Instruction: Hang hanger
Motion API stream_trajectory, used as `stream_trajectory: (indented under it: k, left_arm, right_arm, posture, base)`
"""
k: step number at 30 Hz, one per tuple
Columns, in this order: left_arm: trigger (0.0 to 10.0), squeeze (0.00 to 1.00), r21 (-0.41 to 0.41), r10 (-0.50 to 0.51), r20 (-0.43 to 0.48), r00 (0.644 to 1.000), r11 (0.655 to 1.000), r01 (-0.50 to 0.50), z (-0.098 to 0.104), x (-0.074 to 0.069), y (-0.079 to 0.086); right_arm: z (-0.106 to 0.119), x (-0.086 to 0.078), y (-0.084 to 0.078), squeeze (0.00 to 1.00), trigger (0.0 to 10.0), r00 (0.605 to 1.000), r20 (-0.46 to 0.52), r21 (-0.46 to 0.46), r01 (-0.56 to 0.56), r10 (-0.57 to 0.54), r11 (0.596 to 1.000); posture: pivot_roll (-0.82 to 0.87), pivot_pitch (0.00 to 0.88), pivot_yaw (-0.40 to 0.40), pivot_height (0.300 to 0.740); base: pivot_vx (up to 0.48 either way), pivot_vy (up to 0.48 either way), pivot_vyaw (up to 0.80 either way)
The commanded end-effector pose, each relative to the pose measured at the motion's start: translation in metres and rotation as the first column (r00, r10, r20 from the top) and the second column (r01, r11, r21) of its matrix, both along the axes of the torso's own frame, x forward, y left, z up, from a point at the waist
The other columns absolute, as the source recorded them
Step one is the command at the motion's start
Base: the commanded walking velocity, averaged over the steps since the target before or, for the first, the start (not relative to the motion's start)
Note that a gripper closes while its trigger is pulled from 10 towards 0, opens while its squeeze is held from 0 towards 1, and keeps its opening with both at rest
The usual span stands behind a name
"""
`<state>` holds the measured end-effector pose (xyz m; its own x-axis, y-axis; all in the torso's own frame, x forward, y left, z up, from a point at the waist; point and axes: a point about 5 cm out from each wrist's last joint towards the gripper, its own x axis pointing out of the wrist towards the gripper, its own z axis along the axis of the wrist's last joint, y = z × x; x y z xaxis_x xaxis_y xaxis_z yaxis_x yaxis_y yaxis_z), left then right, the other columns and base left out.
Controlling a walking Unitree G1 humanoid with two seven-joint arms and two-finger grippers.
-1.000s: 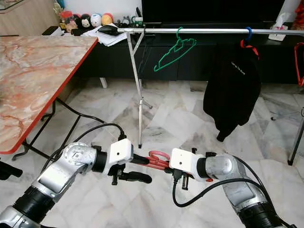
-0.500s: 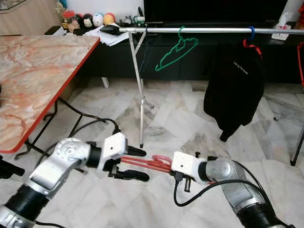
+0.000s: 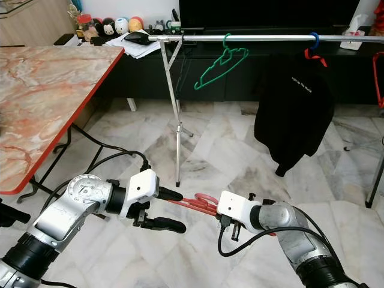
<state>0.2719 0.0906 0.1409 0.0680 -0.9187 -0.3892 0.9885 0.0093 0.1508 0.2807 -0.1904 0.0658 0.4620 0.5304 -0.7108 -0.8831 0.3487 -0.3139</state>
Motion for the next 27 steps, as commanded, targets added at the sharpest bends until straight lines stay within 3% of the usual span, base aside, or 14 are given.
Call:
stream_trajectory:
  k: [1,12,27]
  left_arm:
    - [10.0,0.0,0.05,0.02,0.009,1.0,0.999,-0.02,-0.007,0.001,0.005]
    - [10.0,0.0,0.071,0.087,0.024,0.996,0.994,-0.089,-0.016,0.007,0.003]
    - [10.0,0.0,0.104,0.125,0.037,0.992,0.986,-0.128,-0.024,0.012,0.004]
  right_arm:
    - [0.007,0.0,0.006,0.0,10.0,0.999,0.015,0.01,-0.05,0.05,0.999]
    - [0.027,-0.008,0.022,0.0,10.0,0.982,0.012,0.01,-0.187,0.187,0.982]
    - [0.048,-0.008,0.044,0.0,10.0,0.964,0.072,0.035,-0.259,0.257,0.965]
  posture:
    - [-0.16,0.066,0.073,0.74]
    - [-0.17,0.071,0.074,0.74]
    - [-0.16,0.072,0.076,0.74]
  base:
    - [0.0,0.0,0.0]
    - [0.0,0.0,0.0]
    - [0.0,0.0,0.0]
